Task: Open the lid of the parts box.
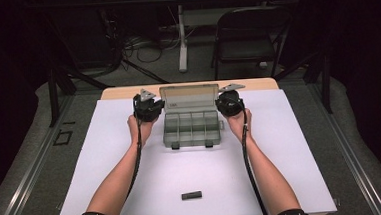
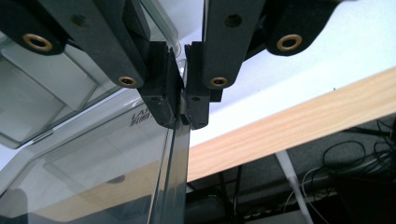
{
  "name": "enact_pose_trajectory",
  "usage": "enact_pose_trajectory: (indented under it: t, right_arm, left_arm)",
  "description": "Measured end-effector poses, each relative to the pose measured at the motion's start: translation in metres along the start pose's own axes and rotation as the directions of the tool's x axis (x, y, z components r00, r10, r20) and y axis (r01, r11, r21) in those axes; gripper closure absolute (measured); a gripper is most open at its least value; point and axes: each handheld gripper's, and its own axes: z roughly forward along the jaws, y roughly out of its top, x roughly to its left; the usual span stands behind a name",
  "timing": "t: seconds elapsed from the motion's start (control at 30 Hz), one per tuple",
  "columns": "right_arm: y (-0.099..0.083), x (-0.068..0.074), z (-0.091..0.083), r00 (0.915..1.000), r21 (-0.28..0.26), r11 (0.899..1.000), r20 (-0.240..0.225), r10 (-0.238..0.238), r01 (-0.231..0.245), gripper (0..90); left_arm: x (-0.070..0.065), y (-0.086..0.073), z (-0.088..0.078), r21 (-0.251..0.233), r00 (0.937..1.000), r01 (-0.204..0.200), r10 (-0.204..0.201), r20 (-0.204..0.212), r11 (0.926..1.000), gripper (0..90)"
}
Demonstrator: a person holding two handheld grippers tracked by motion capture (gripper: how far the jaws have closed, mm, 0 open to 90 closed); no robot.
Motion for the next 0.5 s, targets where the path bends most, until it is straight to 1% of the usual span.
enact_pose_trajectory:
  t: [0.03, 0.1, 0.17, 0.3, 0.33, 0.5]
  right_arm:
    - [0.000, 0.000, 0.001, 1.0000, -0.001, 1.000, 0.002, -0.001, 0.001, 84.1]
    - [-0.001, 0.000, 0.003, 1.0000, 0.004, 1.000, 0.003, 0.008, -0.008, 84.1]
    - [-0.003, -0.001, 0.005, 0.9998, 0.004, 1.000, 0.001, 0.022, -0.022, 84.1]
    - [-0.006, -0.002, 0.010, 0.9994, 0.017, 0.999, 0.000, 0.035, -0.035, 84.1]
    - [-0.006, -0.001, 0.011, 0.9993, 0.019, 0.999, 0.002, 0.037, -0.037, 84.1]
    - [-0.008, -0.001, 0.014, 0.9992, 0.025, 0.999, 0.006, 0.038, -0.039, 84.1]
  left_arm:
    - [0.000, -0.001, 0.002, 0.009, 1.0000, 0.004, -0.004, 0.001, 1.0000, 83.3]
    - [0.000, -0.004, 0.005, 0.012, 0.9999, 0.015, -0.015, -0.004, 0.9998, 83.4]
    - [0.000, -0.005, 0.007, 0.022, 0.9998, 0.018, -0.018, -0.004, 0.9996, 83.4]
    - [0.000, -0.006, 0.010, 0.046, 0.9999, 0.009, -0.008, -0.009, 0.9989, 83.5]
    - [-0.001, -0.006, 0.011, 0.043, 0.9999, 0.010, -0.010, -0.014, 0.9990, 83.4]
    - [-0.002, -0.008, 0.015, 0.065, 0.9996, 0.002, 0.000, -0.027, 0.9979, 83.2]
